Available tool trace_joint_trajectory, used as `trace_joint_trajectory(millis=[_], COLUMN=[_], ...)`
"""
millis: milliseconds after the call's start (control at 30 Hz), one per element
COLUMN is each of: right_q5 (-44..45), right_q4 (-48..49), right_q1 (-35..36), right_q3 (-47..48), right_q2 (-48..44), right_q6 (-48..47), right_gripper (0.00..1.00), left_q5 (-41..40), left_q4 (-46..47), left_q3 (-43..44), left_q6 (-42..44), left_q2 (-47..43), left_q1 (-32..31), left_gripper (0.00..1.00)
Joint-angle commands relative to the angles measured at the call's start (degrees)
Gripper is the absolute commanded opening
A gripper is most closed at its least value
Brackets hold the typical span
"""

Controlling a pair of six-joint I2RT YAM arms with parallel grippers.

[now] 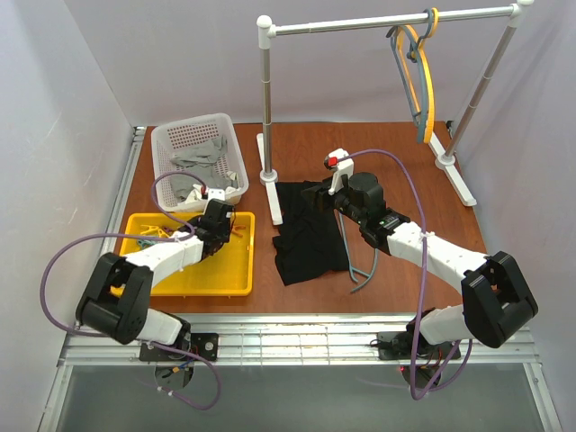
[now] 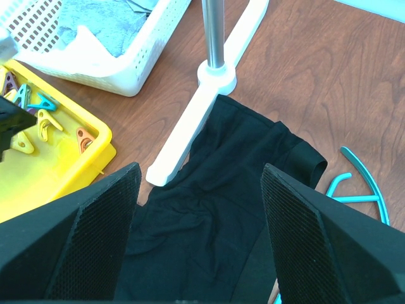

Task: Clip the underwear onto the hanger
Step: Pick up the clamp from the bin.

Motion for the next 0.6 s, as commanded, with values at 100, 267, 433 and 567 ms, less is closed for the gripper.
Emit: trace_joint_trajectory(millis=[100,267,433,567], right_q5=[-2.75,-5.66,-6.54,-7.33], right_q4=[2.31,2.39,2.31,2.83], right_q1=[-0.19,-0.19,-0.19,-0.28], right_q3=[-0.17,-0.44,-0.17,-0.26], right_q2=[0.01,0.80,1.06,0.89], right_q6=[-0.75,-0.31,0.13,-0.14], right_gripper=[0.70,0.70,0.70,0.70], left_q5=[-3.66,-6.03,-5.42,-6.21], left_q4=[-0.83,-4.25,-13.74,-18.40], left_q3=[-1.37,1.51,7.32,9.70], left_q6=[-1.42,-6.42,-13.19,-18.02], left_q2=[-7.97,-3.08,3.44,6.78], left_q1=[-2.95,-2.86,-2.16,-2.07], left_gripper=[0.00,0.07,0.18,0.21])
